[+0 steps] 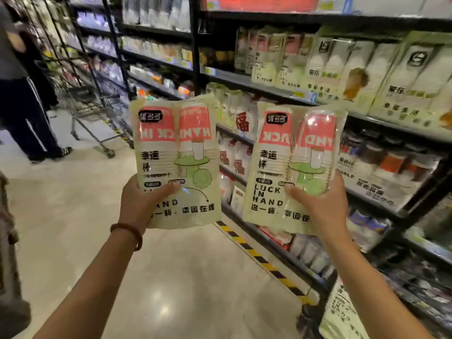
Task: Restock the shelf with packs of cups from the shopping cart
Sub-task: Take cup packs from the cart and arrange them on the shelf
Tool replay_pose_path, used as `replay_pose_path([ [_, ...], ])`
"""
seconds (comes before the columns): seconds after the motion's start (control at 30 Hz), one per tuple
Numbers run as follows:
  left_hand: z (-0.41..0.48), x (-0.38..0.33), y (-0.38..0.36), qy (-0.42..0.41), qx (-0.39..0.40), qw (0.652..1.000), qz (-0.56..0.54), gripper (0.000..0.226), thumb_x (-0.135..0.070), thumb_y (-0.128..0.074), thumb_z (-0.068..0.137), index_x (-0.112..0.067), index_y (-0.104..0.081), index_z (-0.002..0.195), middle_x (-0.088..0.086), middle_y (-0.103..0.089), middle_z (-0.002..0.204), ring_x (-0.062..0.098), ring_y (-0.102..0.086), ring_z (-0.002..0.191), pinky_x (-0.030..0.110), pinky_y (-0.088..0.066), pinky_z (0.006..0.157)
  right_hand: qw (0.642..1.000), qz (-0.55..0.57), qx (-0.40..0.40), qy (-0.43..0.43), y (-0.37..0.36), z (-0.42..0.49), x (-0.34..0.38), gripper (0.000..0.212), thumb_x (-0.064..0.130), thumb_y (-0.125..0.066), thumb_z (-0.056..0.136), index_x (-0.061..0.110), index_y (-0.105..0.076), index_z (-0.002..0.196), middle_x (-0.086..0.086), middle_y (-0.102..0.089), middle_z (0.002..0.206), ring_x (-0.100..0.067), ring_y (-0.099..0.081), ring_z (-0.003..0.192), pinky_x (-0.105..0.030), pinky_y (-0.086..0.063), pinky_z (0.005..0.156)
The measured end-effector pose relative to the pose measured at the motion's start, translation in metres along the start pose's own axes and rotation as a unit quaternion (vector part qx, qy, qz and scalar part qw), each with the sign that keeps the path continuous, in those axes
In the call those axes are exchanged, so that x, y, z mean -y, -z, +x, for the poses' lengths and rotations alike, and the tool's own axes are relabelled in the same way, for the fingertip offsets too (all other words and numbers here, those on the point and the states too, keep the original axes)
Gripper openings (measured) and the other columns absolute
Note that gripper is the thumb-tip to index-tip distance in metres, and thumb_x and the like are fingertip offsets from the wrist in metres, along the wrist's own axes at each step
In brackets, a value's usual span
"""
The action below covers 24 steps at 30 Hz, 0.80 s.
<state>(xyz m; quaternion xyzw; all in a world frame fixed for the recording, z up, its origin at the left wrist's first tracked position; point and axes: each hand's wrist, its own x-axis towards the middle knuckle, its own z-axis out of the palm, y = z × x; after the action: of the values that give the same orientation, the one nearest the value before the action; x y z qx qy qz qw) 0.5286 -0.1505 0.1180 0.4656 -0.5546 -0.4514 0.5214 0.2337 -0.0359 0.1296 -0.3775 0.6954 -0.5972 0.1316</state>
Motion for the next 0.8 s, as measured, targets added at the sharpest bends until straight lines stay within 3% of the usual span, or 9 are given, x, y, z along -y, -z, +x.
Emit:
replay_pose_path([
  [0.1,0.034,0.01,0.005,0.007,-0.002,1.0,-0.013,0.051,-0.043,-0.077,0.038,-0.024,-0.067,0.085,-0.008,-0.074,0.077,0.011,-0.071,0.069,0.026,-0.055,0.056,1.0,0.012,0.006,0.001,-0.032,0.021,0.002,0.069,0.024,-0.087,0.061,0.029,-0.044,0.114,0.007,-0.06,0.111,-0.008,-0.059,0.093,-0.017,-0.043,0.067],
  [0.27,0.115,0.024,-0.006,-0.004,0.004,1.0,-0.008,0.051,-0.039,-0.081,0.039,-0.026,-0.066,0.086,-0.007,-0.074,0.079,0.009,-0.071,0.069,0.026,-0.056,0.057,0.999,0.036,0.006,0.007,-0.09,0.081,-0.003,0.07,0.023,-0.086,0.063,0.028,-0.043,0.118,0.005,-0.058,0.112,-0.002,-0.058,0.092,-0.014,-0.043,0.064],
  [0.37,0.178,0.03,-0.025,-0.004,0.017,1.0,-0.009,0.051,-0.033,-0.084,0.042,-0.024,-0.065,0.088,-0.003,-0.074,0.083,0.013,-0.072,0.071,0.034,-0.059,0.062,0.999,0.037,-0.007,0.015,-0.124,0.131,-0.009,0.074,0.029,-0.087,0.06,0.028,-0.044,0.121,0.003,-0.059,0.116,-0.01,-0.06,0.098,-0.029,-0.052,0.076],
  [0.5,0.275,0.028,-0.054,-0.021,0.039,0.999,-0.002,0.065,-0.043,-0.082,0.038,-0.017,-0.068,0.096,0.004,-0.074,0.089,0.021,-0.072,0.078,0.037,-0.058,0.064,0.999,0.014,-0.017,0.028,-0.161,0.212,-0.008,0.077,0.049,-0.085,0.051,0.036,-0.043,0.115,0.002,-0.057,0.116,-0.018,-0.059,0.105,-0.044,-0.053,0.086],
  [0.63,0.363,0.022,-0.084,-0.029,0.052,0.998,-0.009,0.056,-0.035,-0.085,0.045,-0.016,-0.068,0.095,0.003,-0.074,0.088,0.021,-0.072,0.078,0.032,-0.057,0.061,0.999,-0.002,-0.031,0.038,-0.193,0.289,0.002,0.072,0.033,-0.088,0.057,0.032,-0.044,0.114,0.001,-0.058,0.115,-0.019,-0.057,0.104,-0.038,-0.05,0.086],
  [0.8,0.46,0.03,-0.112,-0.028,0.076,0.996,-0.027,0.056,-0.04,-0.084,0.043,-0.018,-0.069,0.092,0.002,-0.075,0.087,0.021,-0.072,0.078,0.033,-0.056,0.065,0.998,-0.02,-0.053,0.027,-0.235,0.36,0.001,0.075,0.035,-0.088,0.056,0.027,-0.049,0.119,0.002,-0.061,0.114,-0.018,-0.059,0.103,-0.039,-0.051,0.087],
])
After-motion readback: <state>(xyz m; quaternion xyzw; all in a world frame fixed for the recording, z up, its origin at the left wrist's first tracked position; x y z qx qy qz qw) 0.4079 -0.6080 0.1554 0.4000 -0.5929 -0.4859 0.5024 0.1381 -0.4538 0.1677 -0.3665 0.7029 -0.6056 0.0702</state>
